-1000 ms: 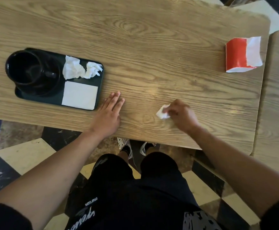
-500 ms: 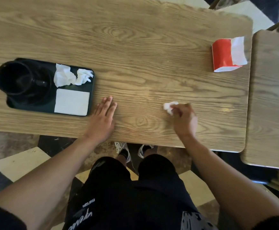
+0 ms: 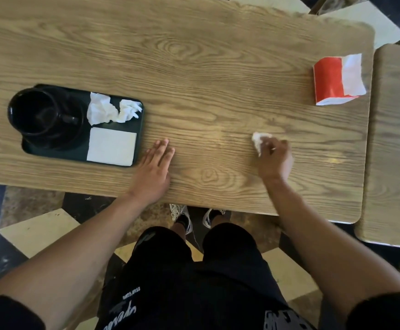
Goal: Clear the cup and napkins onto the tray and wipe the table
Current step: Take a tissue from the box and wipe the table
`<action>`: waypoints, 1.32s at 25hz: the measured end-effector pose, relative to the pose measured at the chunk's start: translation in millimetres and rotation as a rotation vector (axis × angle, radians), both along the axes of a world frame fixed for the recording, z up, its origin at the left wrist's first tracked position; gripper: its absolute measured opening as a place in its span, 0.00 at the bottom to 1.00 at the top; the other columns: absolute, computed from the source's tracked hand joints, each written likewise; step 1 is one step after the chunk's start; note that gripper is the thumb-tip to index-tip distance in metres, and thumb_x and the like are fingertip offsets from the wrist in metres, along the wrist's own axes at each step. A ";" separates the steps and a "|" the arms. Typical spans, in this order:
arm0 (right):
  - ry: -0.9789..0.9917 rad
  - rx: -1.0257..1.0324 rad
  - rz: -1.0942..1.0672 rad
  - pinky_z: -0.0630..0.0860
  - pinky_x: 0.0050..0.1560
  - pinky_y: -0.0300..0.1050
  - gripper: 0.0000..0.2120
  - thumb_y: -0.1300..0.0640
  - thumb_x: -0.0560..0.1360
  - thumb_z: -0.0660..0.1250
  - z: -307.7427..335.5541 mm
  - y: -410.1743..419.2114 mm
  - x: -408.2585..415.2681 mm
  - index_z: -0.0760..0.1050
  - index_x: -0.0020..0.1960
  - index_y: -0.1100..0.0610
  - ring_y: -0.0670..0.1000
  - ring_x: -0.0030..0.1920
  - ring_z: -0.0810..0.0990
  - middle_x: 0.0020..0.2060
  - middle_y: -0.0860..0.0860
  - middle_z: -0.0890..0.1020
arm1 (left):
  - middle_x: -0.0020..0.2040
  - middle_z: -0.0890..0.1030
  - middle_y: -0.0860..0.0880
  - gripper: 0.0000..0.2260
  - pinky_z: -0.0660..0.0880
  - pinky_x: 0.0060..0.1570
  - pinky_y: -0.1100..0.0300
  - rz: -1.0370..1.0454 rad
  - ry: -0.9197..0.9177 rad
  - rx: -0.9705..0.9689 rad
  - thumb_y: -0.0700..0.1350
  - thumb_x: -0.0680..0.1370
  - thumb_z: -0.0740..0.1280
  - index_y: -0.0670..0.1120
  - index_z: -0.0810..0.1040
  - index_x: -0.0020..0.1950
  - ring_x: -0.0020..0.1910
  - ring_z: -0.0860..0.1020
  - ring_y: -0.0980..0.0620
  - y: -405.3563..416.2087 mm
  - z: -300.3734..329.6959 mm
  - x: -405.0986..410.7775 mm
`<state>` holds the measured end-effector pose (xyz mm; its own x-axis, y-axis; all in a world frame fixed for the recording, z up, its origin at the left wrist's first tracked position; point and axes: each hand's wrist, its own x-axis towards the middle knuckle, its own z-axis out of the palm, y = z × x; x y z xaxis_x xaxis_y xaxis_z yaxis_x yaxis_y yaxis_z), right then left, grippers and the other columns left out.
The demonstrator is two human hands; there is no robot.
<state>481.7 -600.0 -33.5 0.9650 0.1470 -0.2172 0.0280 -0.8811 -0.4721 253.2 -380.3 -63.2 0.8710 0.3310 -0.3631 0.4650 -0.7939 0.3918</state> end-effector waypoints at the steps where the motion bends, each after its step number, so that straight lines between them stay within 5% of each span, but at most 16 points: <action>1: -0.036 -0.019 -0.081 0.65 0.45 0.36 0.11 0.60 0.77 0.65 -2.4 0.7 20.5 0.84 0.54 0.53 0.58 0.48 0.81 0.51 0.56 0.80 | 0.84 0.50 0.42 0.30 0.49 0.81 0.46 0.008 0.003 0.003 0.40 0.80 0.60 0.42 0.56 0.82 0.83 0.46 0.45 -1.3 -0.7 0.7; 3: -0.057 0.026 -0.011 0.65 0.45 0.36 0.12 0.62 0.75 0.65 -11.7 16.2 14.6 0.85 0.54 0.55 0.59 0.47 0.81 0.50 0.56 0.80 | 0.84 0.51 0.41 0.30 0.49 0.81 0.45 0.025 0.009 -0.003 0.39 0.79 0.61 0.41 0.57 0.82 0.83 0.46 0.44 -4.1 0.4 2.5; 9: 0.284 0.170 1.112 0.79 0.53 0.45 0.11 0.66 0.75 0.70 -1.7 22.7 -106.5 0.85 0.54 0.56 0.52 0.48 0.80 0.51 0.52 0.80 | 0.84 0.47 0.44 0.29 0.46 0.81 0.48 0.026 0.015 -0.017 0.42 0.82 0.57 0.44 0.54 0.83 0.83 0.43 0.47 -1.0 3.6 2.1; 11: 0.196 0.089 1.006 0.76 0.51 0.41 0.12 0.65 0.77 0.67 -11.1 26.3 -49.4 0.85 0.55 0.52 0.52 0.49 0.81 0.53 0.51 0.79 | 0.84 0.48 0.44 0.29 0.49 0.81 0.46 0.006 0.008 -0.017 0.42 0.82 0.58 0.44 0.55 0.83 0.83 0.44 0.47 1.3 2.3 0.9; 15: -0.054 0.016 0.115 0.70 0.47 0.38 0.11 0.56 0.73 0.64 -11.8 57.3 81.9 0.83 0.48 0.48 0.55 0.51 0.82 0.50 0.52 0.83 | 0.84 0.48 0.46 0.29 0.48 0.81 0.47 0.041 0.023 -0.012 0.43 0.82 0.58 0.45 0.54 0.83 0.83 0.44 0.48 -0.7 1.2 1.5; 16: -0.062 0.028 0.030 0.68 0.46 0.37 0.11 0.56 0.73 0.63 -15.1 73.3 77.9 0.83 0.49 0.49 0.55 0.50 0.82 0.50 0.52 0.82 | 0.84 0.49 0.46 0.29 0.48 0.81 0.48 0.051 0.024 -0.004 0.44 0.82 0.58 0.45 0.54 0.83 0.83 0.44 0.49 -2.3 1.8 2.9; 17: -0.028 0.058 0.109 0.67 0.45 0.37 0.11 0.57 0.73 0.64 -17.2 87.5 56.6 0.84 0.49 0.49 0.53 0.48 0.81 0.49 0.52 0.81 | 0.84 0.49 0.45 0.29 0.47 0.81 0.48 0.056 0.021 0.004 0.44 0.81 0.58 0.44 0.55 0.82 0.83 0.45 0.48 -4.0 1.9 3.8; 21: 0.331 0.150 1.053 0.76 0.52 0.45 0.11 0.62 0.78 0.66 -14.7 57.7 -59.7 0.85 0.52 0.51 0.51 0.48 0.80 0.51 0.51 0.79 | 0.84 0.52 0.42 0.30 0.49 0.80 0.47 0.045 -0.003 0.010 0.40 0.80 0.62 0.42 0.58 0.81 0.83 0.47 0.45 -4.6 2.3 3.8; 23: 0.289 0.143 1.053 0.73 0.52 0.40 0.10 0.63 0.77 0.68 -14.2 24.9 -15.1 0.85 0.52 0.52 0.52 0.50 0.81 0.51 0.51 0.80 | 0.84 0.53 0.43 0.29 0.49 0.80 0.48 0.056 -0.019 0.002 0.39 0.80 0.62 0.42 0.60 0.81 0.83 0.47 0.46 -4.3 1.2 2.4; 28: -0.070 -0.036 0.214 0.69 0.47 0.43 0.11 0.61 0.76 0.63 -8.9 19.4 98.8 0.82 0.53 0.52 0.60 0.52 0.80 0.52 0.56 0.79 | 0.83 0.54 0.43 0.29 0.49 0.81 0.47 0.107 -0.010 0.004 0.38 0.79 0.62 0.42 0.61 0.81 0.83 0.49 0.46 -8.7 1.3 7.1; 30: -0.032 0.013 0.359 0.73 0.45 0.45 0.12 0.63 0.76 0.63 -19.1 35.0 31.2 0.82 0.53 0.53 0.61 0.49 0.80 0.52 0.55 0.77 | 0.84 0.53 0.43 0.30 0.49 0.81 0.47 0.114 0.000 -0.005 0.38 0.79 0.62 0.42 0.60 0.81 0.83 0.48 0.45 -10.8 5.1 8.8; 33: 0.262 0.163 1.001 0.81 0.44 0.50 0.12 0.57 0.77 0.62 -13.3 20.4 -101.6 0.83 0.53 0.52 0.56 0.45 0.80 0.50 0.51 0.77 | 0.84 0.48 0.45 0.29 0.46 0.81 0.49 0.106 0.023 -0.012 0.40 0.81 0.60 0.45 0.56 0.82 0.83 0.44 0.48 -10.8 9.5 7.8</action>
